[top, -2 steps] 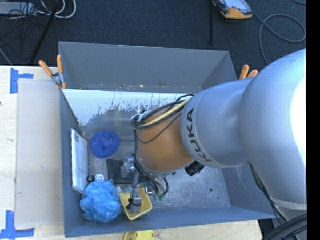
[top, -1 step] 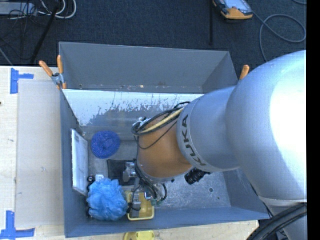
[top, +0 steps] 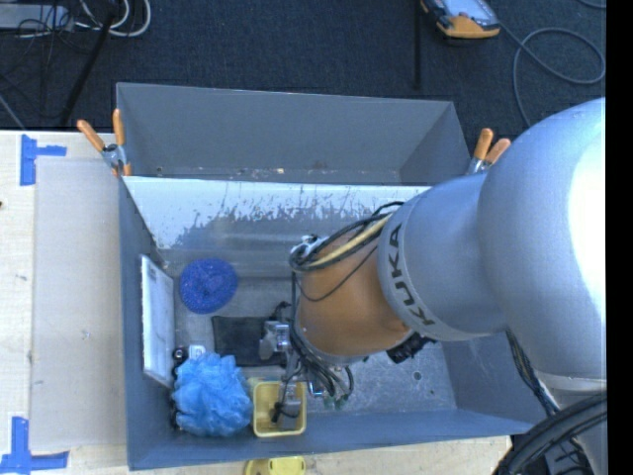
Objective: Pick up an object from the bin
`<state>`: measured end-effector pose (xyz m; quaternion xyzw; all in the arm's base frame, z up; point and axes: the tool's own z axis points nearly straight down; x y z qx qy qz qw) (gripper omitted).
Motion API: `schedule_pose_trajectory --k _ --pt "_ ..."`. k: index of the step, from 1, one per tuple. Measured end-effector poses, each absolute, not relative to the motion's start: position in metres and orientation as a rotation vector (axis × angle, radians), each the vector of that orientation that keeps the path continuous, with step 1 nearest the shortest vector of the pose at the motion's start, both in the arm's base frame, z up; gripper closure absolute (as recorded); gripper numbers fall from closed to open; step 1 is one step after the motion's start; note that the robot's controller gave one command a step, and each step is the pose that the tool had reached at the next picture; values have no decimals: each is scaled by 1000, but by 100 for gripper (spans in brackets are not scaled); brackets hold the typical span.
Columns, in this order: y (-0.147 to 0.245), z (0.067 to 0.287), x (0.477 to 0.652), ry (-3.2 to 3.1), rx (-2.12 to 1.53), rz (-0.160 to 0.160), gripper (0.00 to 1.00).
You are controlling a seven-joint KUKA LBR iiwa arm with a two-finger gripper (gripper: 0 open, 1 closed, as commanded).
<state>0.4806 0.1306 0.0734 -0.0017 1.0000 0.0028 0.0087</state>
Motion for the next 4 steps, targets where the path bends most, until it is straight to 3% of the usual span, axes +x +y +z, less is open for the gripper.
schedule_pose_trajectory --k 1,2,3,4 --pt "105 71 488 3136 40 4 0" --pt "127 113 477 3131 50 5 100" --pt "126 111 474 3142 53 1 0" --pt "126 113 477 3134 61 2 100"
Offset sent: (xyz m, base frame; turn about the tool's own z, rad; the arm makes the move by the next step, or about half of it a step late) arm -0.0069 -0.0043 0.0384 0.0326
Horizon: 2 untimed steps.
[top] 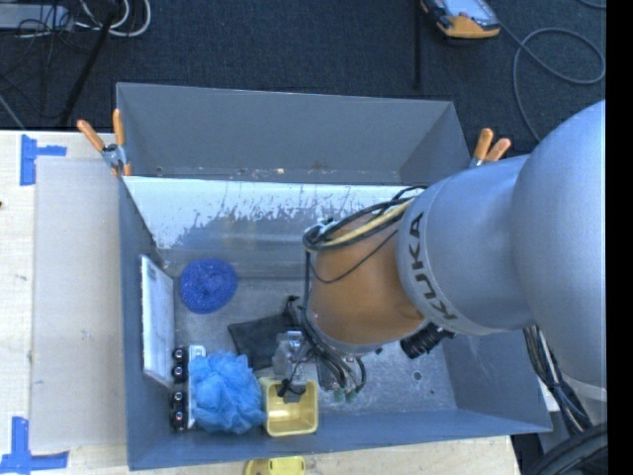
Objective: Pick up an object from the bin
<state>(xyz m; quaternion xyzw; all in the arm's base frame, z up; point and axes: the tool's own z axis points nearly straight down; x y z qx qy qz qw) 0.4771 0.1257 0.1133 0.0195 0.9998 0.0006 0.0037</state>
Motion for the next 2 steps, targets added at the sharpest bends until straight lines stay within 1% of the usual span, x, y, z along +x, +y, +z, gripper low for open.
schedule_pose_trajectory --k 1,2 --pt "126 111 474 3142 61 0 0" --pt "126 111 474 3142 62 1 0"
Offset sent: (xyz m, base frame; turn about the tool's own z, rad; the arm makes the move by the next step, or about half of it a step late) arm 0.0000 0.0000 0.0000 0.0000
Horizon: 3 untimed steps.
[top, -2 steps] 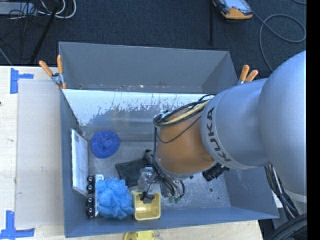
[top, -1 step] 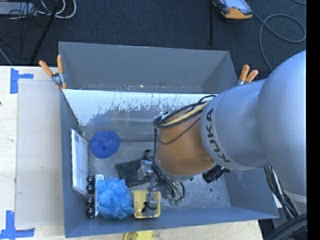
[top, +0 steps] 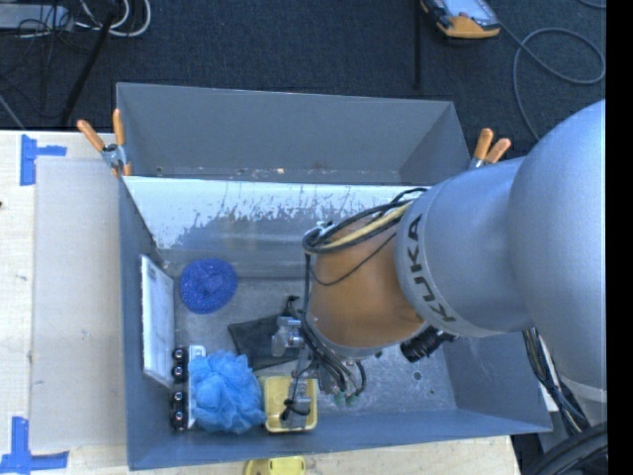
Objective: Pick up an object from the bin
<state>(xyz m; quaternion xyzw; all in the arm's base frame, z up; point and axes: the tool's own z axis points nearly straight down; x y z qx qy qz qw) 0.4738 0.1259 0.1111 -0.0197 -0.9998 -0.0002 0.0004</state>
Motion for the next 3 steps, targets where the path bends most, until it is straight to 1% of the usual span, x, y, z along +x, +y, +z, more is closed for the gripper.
schedule_pose_trajectory --k 1,2,3 --pt "86 92 480 -3136 -162 -2 0" --pt "59 102 473 -3135 -185 1 0" --pt "43 88 476 -3145 64 -3 0"
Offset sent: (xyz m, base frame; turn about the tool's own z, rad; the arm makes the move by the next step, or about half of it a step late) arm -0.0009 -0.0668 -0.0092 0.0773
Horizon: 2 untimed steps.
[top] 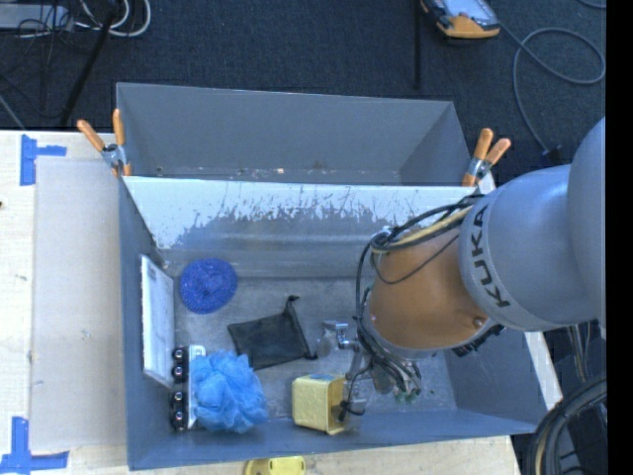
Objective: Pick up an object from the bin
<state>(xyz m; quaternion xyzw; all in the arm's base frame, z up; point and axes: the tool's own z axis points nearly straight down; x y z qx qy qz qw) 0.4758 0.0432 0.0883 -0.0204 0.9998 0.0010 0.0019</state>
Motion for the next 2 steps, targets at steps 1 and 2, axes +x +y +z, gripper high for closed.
schedule_pose_trajectory --k 1,2 --pt "66 107 489 3131 280 0 100" --pt "65 107 488 3132 282 0 100"
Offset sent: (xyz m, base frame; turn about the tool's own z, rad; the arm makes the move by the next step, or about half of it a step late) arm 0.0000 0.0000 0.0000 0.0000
